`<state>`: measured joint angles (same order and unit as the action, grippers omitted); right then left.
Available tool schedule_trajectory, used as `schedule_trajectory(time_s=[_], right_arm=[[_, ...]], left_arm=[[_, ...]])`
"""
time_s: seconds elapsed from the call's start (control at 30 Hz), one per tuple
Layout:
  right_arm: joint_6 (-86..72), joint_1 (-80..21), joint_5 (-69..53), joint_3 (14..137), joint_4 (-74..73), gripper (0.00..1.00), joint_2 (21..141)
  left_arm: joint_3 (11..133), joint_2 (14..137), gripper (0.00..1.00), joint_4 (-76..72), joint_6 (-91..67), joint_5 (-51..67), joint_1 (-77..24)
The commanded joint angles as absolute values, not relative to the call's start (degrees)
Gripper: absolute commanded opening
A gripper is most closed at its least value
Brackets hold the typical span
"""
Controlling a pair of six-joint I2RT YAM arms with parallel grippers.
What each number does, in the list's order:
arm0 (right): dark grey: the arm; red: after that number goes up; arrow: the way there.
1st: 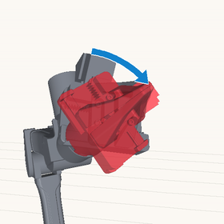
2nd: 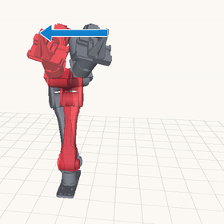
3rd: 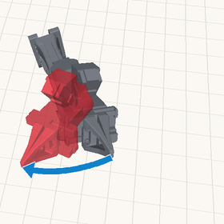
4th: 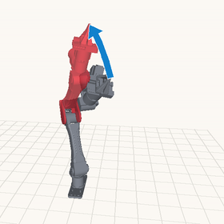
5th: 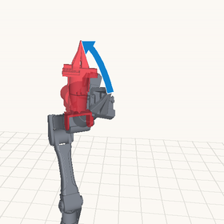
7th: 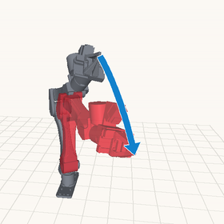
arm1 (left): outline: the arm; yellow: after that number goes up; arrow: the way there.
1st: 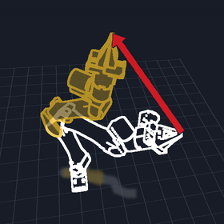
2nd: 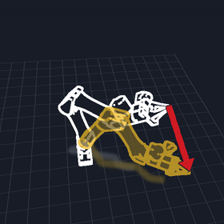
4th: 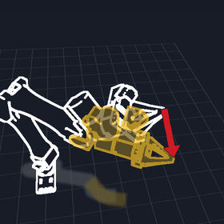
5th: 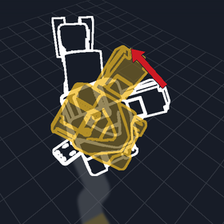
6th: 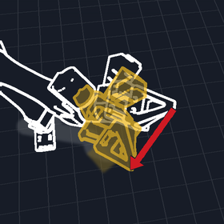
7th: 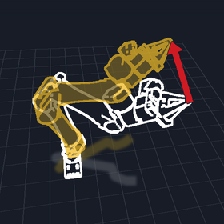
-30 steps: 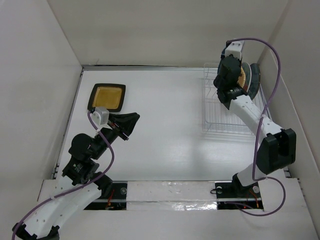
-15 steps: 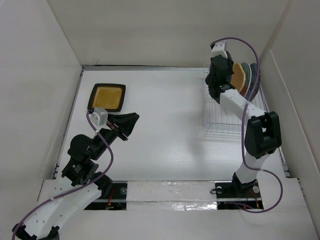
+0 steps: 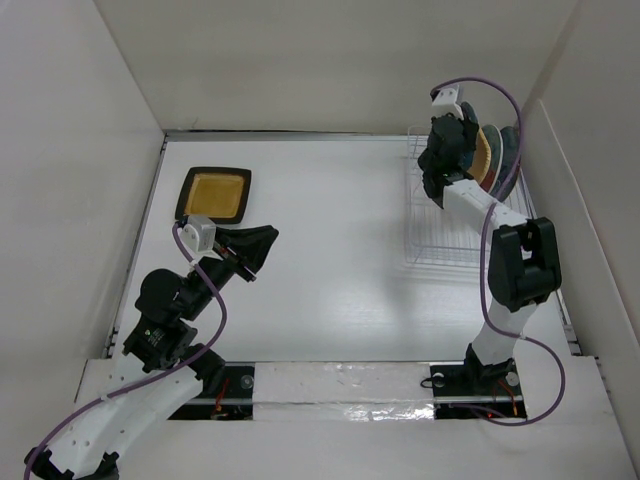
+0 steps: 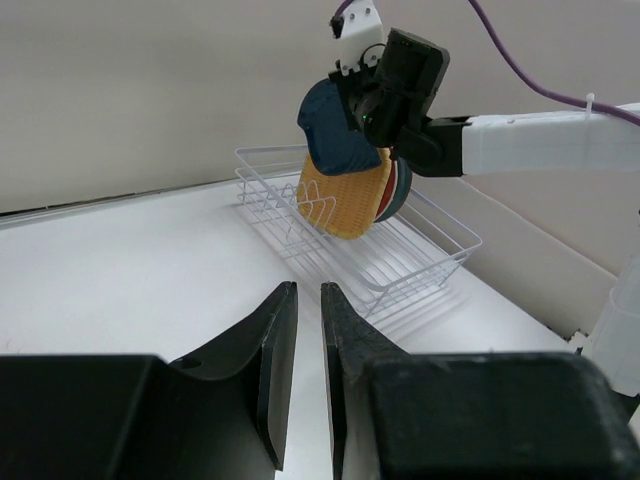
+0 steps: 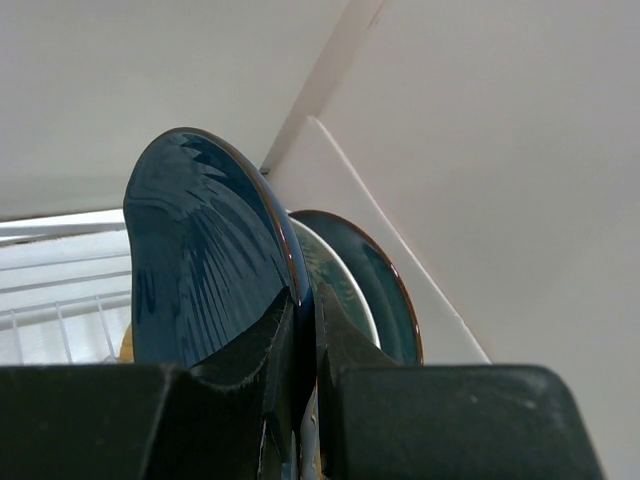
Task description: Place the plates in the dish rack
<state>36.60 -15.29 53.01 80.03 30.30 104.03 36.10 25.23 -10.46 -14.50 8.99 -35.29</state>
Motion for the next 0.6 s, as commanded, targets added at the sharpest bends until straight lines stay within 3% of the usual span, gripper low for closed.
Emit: schedule_trajectory(time_s=[0.0, 0.57], right_arm=[[37.35, -14.24, 54.23, 78.84, 42.87, 0.00, 103.53], [34.28, -14.24, 53.17, 76.47, 44.82, 0.00, 109.51]], left_arm=[[36.74, 24.96, 0.13, -13.01, -14.77, 9.14, -35.60], [36.74, 26.54, 0.13, -12.92, -14.59, 8.97, -35.60]])
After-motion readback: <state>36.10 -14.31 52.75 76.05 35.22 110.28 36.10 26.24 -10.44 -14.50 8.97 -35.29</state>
